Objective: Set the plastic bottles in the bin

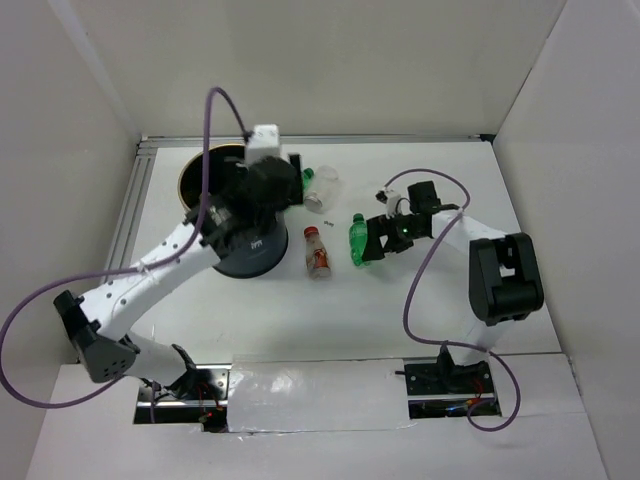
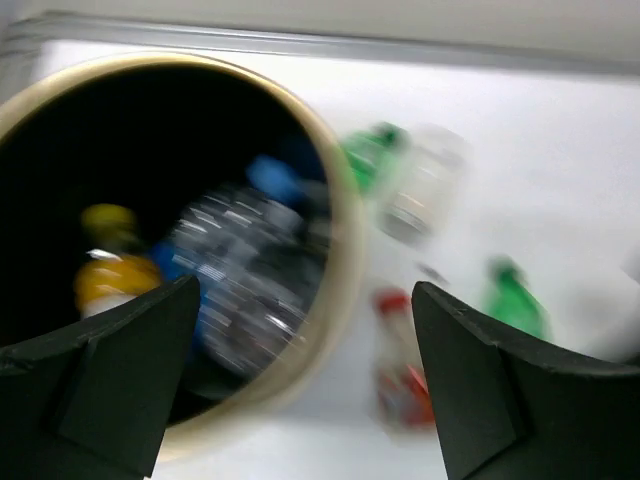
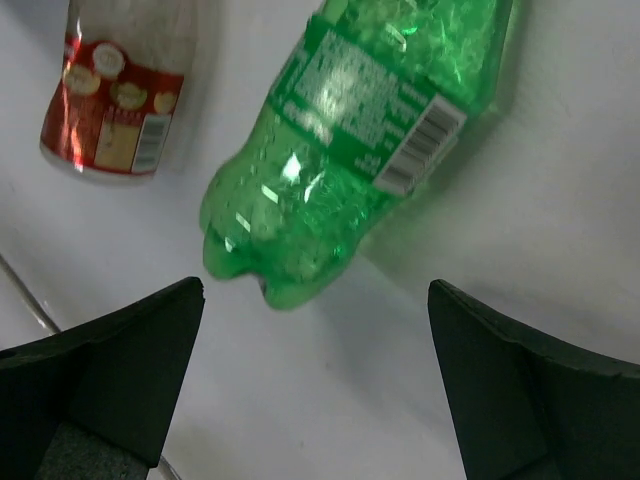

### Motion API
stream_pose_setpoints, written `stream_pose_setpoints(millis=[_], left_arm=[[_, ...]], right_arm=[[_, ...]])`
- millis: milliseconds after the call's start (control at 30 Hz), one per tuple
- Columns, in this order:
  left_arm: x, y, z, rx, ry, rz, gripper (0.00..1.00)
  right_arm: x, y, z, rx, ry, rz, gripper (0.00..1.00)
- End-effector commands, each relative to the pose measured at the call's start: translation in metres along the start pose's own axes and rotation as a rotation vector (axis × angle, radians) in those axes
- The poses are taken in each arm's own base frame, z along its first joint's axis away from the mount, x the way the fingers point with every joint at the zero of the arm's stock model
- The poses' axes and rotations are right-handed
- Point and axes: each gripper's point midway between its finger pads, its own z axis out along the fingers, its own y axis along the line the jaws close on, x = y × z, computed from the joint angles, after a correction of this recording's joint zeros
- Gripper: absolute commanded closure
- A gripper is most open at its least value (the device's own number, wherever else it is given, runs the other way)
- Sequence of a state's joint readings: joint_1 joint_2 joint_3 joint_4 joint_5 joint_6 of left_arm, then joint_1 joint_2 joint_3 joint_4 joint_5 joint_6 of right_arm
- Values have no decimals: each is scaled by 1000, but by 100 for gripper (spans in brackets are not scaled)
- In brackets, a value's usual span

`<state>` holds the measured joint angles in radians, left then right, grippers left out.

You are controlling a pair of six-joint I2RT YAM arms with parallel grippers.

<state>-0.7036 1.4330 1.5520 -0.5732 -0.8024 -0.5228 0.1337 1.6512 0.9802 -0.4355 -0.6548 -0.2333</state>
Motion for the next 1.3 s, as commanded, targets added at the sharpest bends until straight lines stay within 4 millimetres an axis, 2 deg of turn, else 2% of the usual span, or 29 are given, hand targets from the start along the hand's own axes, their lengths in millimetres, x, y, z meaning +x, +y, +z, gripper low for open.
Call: stream_pose_setpoints(millis=[0,33,67,100,133,167,233,300,333,367,400,467,500,567,600,633,733,767,867,900,967,1000,1033,1100,1133,1167,1233,1267], left_arm=[[12,-46,-65,160,-51,87,0],[36,-73,-90,256,-31,136,0],[53,-86,-98,287,-7,165,0],[69,-99,-106,315,30,138,0],[85,-107,-111,321,63,139,0],[118,-117,-112,319,122,177,0],[154,-115,-110,272,215,142,0],[190,-113,-106,256,289,141,0],[196,-119,-105,272,298,94,0],[209,-116,-103,267,316,101,0],[220,-117,-98,262,344,96,0],[231,-116,-94,238,379,65,0],[235,-113,-91,227,394,56,0],[243,-118,-91,239,415,45,0],[243,-119,-87,237,411,21,0],[247,-123,-87,247,422,17,0],[249,-124,-83,245,429,10,0],[249,-125,-84,243,430,1,0],[248,-124,-84,245,428,-15,0],[252,-122,-83,236,433,-19,0],[252,-117,-86,243,440,-41,0],[254,-115,-87,236,444,-58,0],[262,-109,-87,233,460,-58,0],[261,-109,-90,255,459,-95,0],[268,-105,-90,256,471,-89,0],[268,-104,-90,262,468,-97,0],[269,-106,-91,290,462,-91,0],[274,-105,-95,295,468,-75,0]], right_arm=[[-54,-5,13,76,-118,6,0],[-59,-1,18,76,-122,5,0],[-59,-7,25,84,-112,33,0],[-61,-4,31,75,-106,60,0],[-74,-8,32,86,-123,66,0],[-71,-10,44,79,-96,71,0],[-81,-7,53,77,-98,89,0],[-74,-15,66,95,-58,106,3],[-78,-14,71,112,-51,105,11],[-65,-14,80,108,-7,121,18],[-70,-14,79,108,-17,115,25],[-60,-12,80,99,7,129,40],[-62,-14,73,104,-7,122,55],[-60,-6,66,75,-5,79,66],[-64,-1,53,72,-14,62,69],[-67,-2,44,77,-20,22,80],[-95,19,7,33,-87,-63,89],[-116,26,-9,9,-138,-117,92],[-150,46,-48,-18,-223,-206,94],[-173,59,-64,-35,-282,-254,94],[-191,73,-82,-45,-332,-308,94],[-210,82,-98,-36,-391,-356,94],[-223,92,-107,-32,-437,-411,94],[-242,104,-119,-31,-493,-464,94],[-261,115,-127,-32,-541,-511,94],[-272,119,-134,-32,-569,-518,94],[-305,154,-149,-84,-659,-563,94],[-311,172,-148,-122,-676,-585,94]])
